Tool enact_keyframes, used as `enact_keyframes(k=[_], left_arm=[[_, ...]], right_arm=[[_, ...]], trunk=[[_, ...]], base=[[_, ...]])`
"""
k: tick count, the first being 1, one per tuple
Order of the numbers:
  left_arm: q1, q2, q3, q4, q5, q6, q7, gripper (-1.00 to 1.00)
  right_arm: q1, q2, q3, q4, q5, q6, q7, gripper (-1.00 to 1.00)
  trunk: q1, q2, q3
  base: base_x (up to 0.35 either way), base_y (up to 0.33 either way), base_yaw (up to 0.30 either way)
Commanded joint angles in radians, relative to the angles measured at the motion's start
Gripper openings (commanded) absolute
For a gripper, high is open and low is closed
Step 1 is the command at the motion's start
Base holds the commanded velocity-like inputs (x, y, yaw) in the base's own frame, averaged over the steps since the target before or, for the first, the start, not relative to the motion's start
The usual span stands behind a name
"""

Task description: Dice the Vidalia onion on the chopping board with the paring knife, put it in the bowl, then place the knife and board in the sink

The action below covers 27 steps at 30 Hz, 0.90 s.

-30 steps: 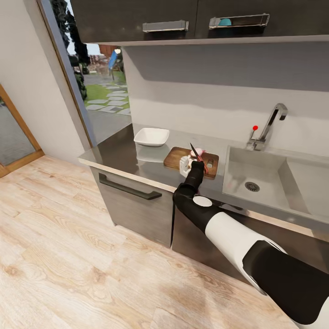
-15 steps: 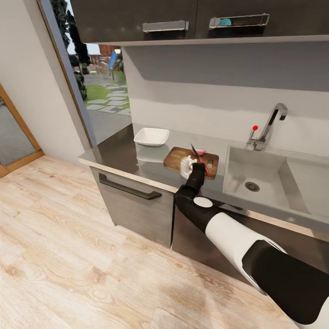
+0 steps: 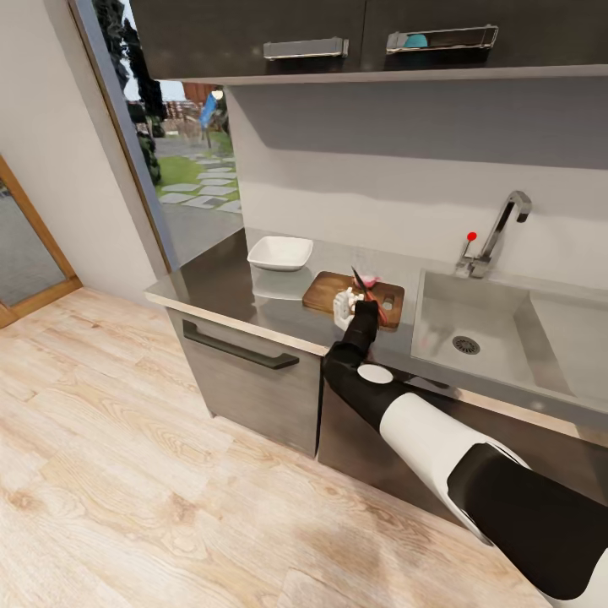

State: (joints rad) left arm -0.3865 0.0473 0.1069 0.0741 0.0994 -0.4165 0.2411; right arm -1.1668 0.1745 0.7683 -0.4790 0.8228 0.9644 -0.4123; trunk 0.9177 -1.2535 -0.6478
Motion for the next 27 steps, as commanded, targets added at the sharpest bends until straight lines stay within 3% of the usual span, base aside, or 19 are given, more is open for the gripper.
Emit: enact_keyframes(k=[1,6,11,19,27], left_arm=[[-0.002,0.0,0.007,0.004,0.003,-0.008,-0.003,1.0],[-0.002,0.0,0.007,0.004,0.003,-0.008,-0.003,1.0],[-0.002,0.0,0.007,0.004,0.003,-0.008,-0.003,1.0],[-0.002,0.0,0.007,0.004,0.003,-0.008,-0.003,1.0],[-0.002,0.0,0.007,0.004,0.003,-0.008,-0.003,1.0]], right_arm=[[-0.002,0.0,0.006,-0.003,-0.007,0.004,-0.006,-1.0],[-0.001,0.0,0.005,-0.142,-0.005,0.005,-0.008,-1.0],[-0.001,0.0,0.002,-0.19,-0.003,0.008,-0.009,-1.0],[-0.001,0.0,0.001,-0.173,-0.007,0.008,-0.006,-1.0],[-0.002,0.0,0.002,-0.087,-0.008,0.005,-0.005,-1.0]], trunk=[[0.0,-0.001,-0.001],[0.0,-0.001,-0.001],[0.0,-0.001,-0.001],[0.0,-0.001,-0.001],[0.0,-0.001,-0.001]], base=[[0.0,0.0,0.0],[0.0,0.0,0.0],[0.0,0.0,0.0],[0.0,0.0,0.0],[0.0,0.0,0.0]])
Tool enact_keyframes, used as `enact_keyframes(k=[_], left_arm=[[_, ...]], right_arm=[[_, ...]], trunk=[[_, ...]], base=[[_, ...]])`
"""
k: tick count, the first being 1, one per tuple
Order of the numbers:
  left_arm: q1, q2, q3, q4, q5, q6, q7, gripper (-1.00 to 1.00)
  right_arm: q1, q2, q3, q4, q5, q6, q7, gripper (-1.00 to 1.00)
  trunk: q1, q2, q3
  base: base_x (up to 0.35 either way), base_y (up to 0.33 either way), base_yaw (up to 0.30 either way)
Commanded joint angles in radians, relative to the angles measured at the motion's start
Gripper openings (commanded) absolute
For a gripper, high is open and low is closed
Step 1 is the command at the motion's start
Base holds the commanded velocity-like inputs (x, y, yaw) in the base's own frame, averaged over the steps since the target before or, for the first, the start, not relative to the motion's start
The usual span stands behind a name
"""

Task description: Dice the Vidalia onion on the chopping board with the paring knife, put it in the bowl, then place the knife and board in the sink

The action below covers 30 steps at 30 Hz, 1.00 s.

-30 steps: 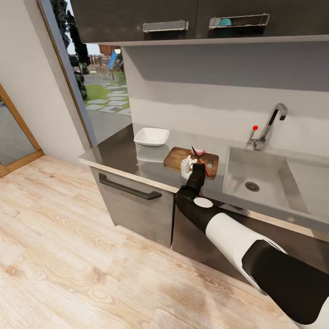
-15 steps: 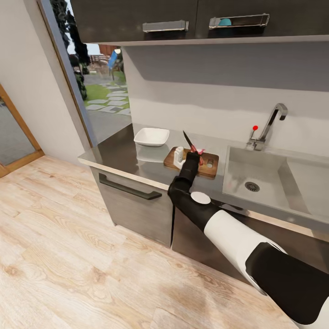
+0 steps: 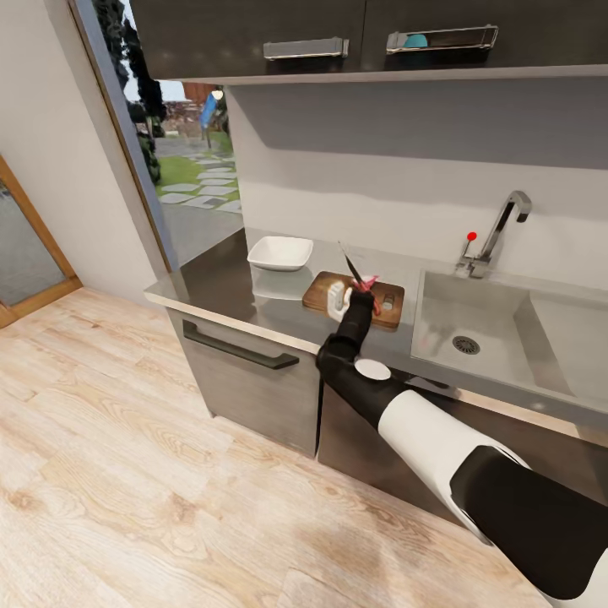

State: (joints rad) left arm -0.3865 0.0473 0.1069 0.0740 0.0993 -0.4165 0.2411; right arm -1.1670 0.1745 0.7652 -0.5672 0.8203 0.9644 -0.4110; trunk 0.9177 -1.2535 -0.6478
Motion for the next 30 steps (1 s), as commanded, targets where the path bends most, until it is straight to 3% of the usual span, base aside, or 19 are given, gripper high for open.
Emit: enact_keyframes(k=[1,30], left_arm=[[-0.002,0.0,0.007,0.004,0.003,-0.008,-0.003,1.0],[-0.002,0.0,0.007,0.004,0.003,-0.008,-0.003,1.0]], right_arm=[[-0.002,0.0,0.005,0.004,-0.005,0.005,-0.006,-1.0],[-0.001,0.0,0.006,0.084,-0.009,0.0,-0.006,-1.0]], trunk=[[0.0,-0.001,-0.001],[0.0,-0.001,-0.001]], base=[[0.0,0.0,0.0],[0.0,0.0,0.0]])
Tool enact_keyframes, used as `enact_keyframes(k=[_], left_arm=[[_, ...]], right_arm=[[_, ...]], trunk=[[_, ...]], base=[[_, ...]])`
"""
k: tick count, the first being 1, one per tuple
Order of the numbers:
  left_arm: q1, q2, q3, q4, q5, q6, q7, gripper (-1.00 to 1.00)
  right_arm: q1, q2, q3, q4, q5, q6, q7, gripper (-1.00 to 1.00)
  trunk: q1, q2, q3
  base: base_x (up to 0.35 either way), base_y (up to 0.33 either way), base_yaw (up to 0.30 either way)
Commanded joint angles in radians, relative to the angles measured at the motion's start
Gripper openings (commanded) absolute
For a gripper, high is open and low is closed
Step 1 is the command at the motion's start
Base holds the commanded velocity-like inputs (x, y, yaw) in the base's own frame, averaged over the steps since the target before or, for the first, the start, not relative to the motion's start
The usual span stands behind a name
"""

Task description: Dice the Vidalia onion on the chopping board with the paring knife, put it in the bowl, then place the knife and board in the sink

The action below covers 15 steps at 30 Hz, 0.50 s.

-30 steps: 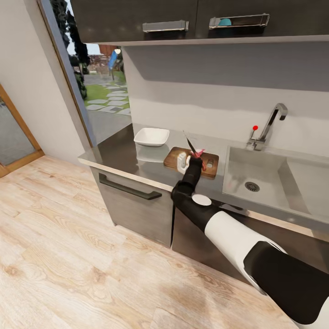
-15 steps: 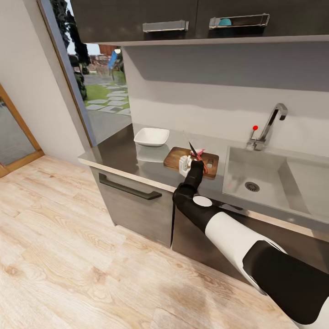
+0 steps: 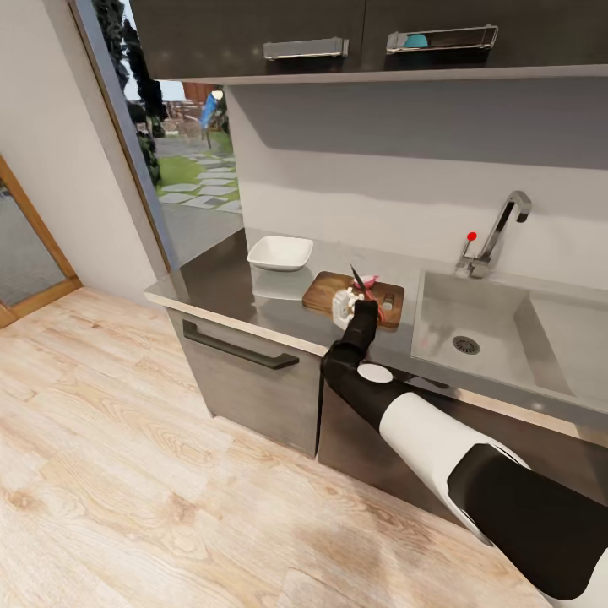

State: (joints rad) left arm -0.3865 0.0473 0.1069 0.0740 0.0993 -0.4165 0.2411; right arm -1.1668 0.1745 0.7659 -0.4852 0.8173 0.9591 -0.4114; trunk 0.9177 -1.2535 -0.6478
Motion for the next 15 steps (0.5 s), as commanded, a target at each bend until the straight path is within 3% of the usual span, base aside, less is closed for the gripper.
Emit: enact_keyframes(k=[1,15], left_arm=[[-0.002,0.0,0.007,0.004,0.003,-0.008,-0.003,1.0],[-0.002,0.0,0.007,0.004,0.003,-0.008,-0.003,1.0]], right_arm=[[-0.001,0.0,0.006,0.003,-0.006,0.001,-0.006,-1.0],[-0.001,0.0,0.006,0.016,-0.006,-0.011,-0.006,-1.0]], trunk=[[0.0,-0.001,-0.001],[0.0,-0.001,-0.001]], base=[[0.0,0.0,0.0],[0.0,0.0,0.0]])
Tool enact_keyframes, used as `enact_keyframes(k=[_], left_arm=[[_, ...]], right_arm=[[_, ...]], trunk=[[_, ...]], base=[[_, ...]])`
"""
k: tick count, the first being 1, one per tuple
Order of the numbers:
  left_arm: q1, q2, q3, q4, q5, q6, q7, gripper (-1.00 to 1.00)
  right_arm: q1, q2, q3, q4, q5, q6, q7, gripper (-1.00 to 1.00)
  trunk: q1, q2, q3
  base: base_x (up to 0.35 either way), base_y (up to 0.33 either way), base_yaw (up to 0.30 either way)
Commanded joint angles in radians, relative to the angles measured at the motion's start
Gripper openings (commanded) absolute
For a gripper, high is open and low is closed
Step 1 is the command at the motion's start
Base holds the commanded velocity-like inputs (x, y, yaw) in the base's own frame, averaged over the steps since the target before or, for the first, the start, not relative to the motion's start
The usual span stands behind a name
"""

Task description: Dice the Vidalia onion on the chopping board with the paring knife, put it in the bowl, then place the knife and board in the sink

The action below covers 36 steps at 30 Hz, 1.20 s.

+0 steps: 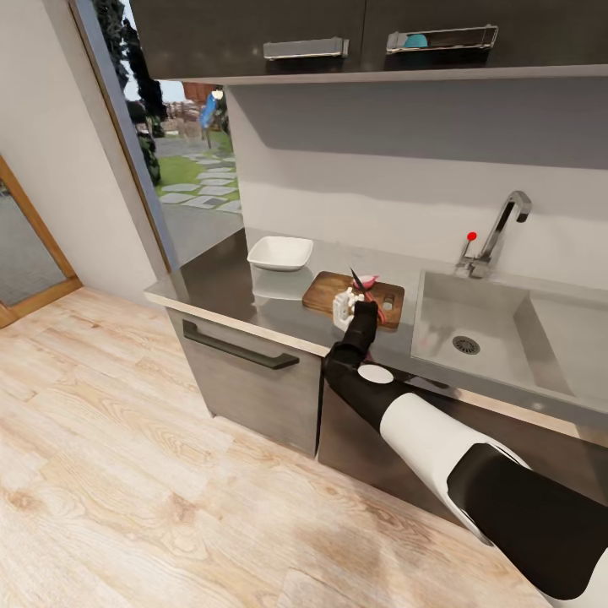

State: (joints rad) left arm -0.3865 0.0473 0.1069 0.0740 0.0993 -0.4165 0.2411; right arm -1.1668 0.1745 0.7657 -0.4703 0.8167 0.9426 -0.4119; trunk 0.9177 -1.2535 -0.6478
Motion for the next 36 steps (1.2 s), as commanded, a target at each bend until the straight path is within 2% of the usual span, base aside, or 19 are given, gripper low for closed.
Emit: enact_keyframes(k=[1,31,34,36], left_arm=[[-0.002,0.0,0.007,0.004,0.003,-0.008,-0.003,1.0],[-0.002,0.0,0.007,0.004,0.003,-0.008,-0.003,1.0],[-0.002,0.0,0.007,0.004,0.003,-0.008,-0.003,1.0],[-0.002,0.0,0.007,0.004,0.003,-0.008,-0.003,1.0]], right_arm=[[-0.001,0.0,0.006,0.004,-0.005,0.005,-0.005,-1.0],[-0.001,0.0,0.006,0.025,-0.005,0.004,-0.004,-1.0],[-0.001,0.0,0.003,-0.008,-0.003,0.004,-0.005,-1.0],[-0.001,0.0,0.0,-0.072,-0.001,0.004,-0.005,-1.0]], trunk=[[0.0,-0.001,-0.001],[0.0,-0.001,-0.001],[0.0,-0.001,-0.001],[0.0,-0.001,-0.001]], base=[[0.0,0.0,0.0],[0.0,0.0,0.0],[0.0,0.0,0.0],[0.0,0.0,0.0]])
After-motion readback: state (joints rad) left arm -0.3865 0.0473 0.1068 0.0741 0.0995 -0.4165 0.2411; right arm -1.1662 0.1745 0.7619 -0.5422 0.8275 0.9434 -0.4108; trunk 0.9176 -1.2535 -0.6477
